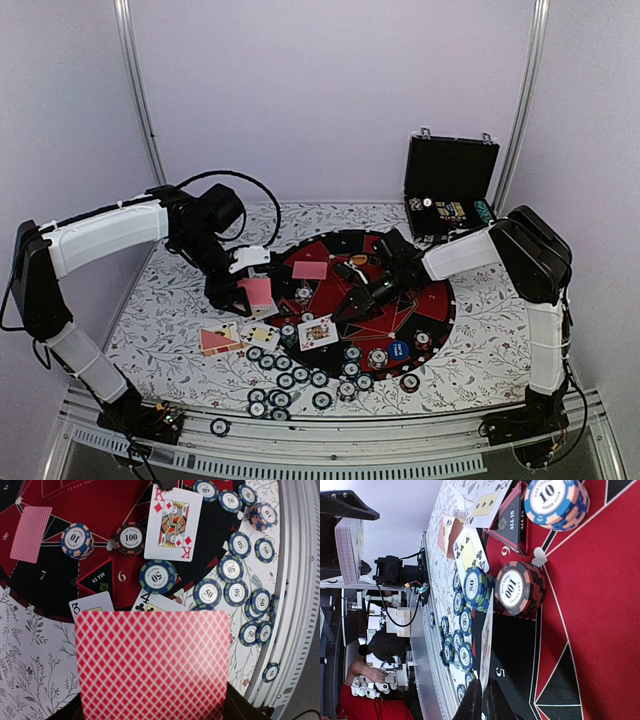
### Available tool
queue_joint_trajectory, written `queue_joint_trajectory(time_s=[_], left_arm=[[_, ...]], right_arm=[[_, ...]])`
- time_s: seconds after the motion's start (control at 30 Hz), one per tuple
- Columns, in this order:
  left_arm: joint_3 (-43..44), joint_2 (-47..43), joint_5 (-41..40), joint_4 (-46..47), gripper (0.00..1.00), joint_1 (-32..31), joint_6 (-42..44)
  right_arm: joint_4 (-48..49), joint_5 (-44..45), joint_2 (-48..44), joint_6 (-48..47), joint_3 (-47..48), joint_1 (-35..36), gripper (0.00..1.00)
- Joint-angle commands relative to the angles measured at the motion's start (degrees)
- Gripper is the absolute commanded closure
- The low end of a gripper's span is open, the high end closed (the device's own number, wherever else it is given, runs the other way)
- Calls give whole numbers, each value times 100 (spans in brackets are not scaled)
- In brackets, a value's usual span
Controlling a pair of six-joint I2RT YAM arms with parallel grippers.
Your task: Distribute texas hold em gaming equipment
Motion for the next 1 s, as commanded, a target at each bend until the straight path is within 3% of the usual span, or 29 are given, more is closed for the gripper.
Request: queue_joint_trajectory(time_s=[0.0,0.53,0.97], left_arm=[[-69,-55,108,167,71,69,-12],[-587,-418,209,1148,77,229,270],[-319,-90,126,1373,79,238,10]], right_arm=[[138,-48,-456,-62,-74,29,97],[-656,727,-1704,-1059,-90,-284,100],[-654,581,-1945,-1265,-72,-543,100]])
